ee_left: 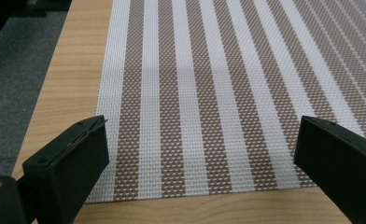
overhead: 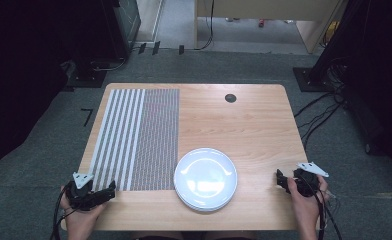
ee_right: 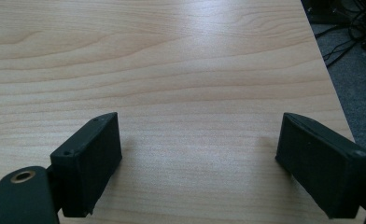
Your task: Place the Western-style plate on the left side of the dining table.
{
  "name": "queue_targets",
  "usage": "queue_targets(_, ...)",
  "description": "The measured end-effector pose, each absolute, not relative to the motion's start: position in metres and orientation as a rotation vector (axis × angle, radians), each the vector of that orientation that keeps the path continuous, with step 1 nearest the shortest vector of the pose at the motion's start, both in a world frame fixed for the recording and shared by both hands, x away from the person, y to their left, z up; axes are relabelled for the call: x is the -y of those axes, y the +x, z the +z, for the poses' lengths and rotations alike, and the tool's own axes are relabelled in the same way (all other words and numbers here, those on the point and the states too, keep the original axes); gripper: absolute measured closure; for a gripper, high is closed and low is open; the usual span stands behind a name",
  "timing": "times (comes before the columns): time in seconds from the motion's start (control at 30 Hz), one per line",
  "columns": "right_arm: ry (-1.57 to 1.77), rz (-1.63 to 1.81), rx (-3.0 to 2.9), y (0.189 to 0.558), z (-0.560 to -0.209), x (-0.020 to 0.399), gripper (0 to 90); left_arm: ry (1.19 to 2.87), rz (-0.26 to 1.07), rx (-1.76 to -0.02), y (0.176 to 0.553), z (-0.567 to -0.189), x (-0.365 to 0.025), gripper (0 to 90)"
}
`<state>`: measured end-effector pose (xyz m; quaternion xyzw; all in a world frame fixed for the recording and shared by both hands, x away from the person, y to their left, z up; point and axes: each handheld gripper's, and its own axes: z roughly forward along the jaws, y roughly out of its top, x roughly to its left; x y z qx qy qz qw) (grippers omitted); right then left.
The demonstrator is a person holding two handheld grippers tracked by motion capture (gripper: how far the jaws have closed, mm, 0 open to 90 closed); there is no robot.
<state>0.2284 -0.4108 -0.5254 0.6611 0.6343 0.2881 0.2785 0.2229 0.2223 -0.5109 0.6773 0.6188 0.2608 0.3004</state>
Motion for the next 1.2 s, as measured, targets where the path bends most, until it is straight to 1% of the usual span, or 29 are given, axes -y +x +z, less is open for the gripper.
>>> queue_targets(0.23,1.779,0.768,-1.696,0.228,-0.525,0.410,12.8,1.774,0.644,-1.663,0.224,-0.507,-0.224,3.2)
queue_targets(0.27,1.780,0.769,-1.695,0.228,-0.526,0.410,12.6,1.767,0.677,-1.664,0.224,-0.502,-0.223,3.2)
queue_targets(0.3,1.781,0.768,-1.695,0.228,-0.525,0.410,12.4,1.767,0.677,-1.664,0.224,-0.502,-0.223,3.2)
queue_targets(0.37,1.783,0.767,-1.694,0.228,-0.526,0.410,12.1,1.780,0.720,-1.636,0.223,-0.492,-0.214,3.2)
queue_targets(0.47,1.788,0.765,-1.695,0.230,-0.526,0.411,10.7,1.788,0.703,-1.622,0.227,-0.486,-0.197,2.9)
queue_targets(0.5,1.788,0.765,-1.695,0.230,-0.526,0.411,10.7,1.788,0.703,-1.622,0.227,-0.486,-0.197,2.5)
queue_targets(0.53,1.788,0.765,-1.695,0.230,-0.526,0.410,10.7,1.786,0.675,-1.614,0.232,-0.483,-0.187,2.5)
queue_targets(0.63,1.789,0.764,-1.696,0.230,-0.526,0.411,10.7,1.788,0.652,-1.593,0.238,-0.477,-0.177,2.6)
queue_targets(0.77,1.788,0.765,-1.694,0.230,-0.526,0.410,10.6,1.736,0.652,-1.521,0.241,-0.463,-0.164,2.5)
queue_targets(0.97,1.791,0.763,-1.692,0.230,-0.526,0.410,10.6,1.680,0.617,-1.504,0.241,-0.464,-0.158,2.6)
queue_targets(1.2,1.804,0.755,-1.672,0.231,-0.526,0.408,10.2,1.711,0.623,-1.439,0.241,-0.462,-0.141,2.7)
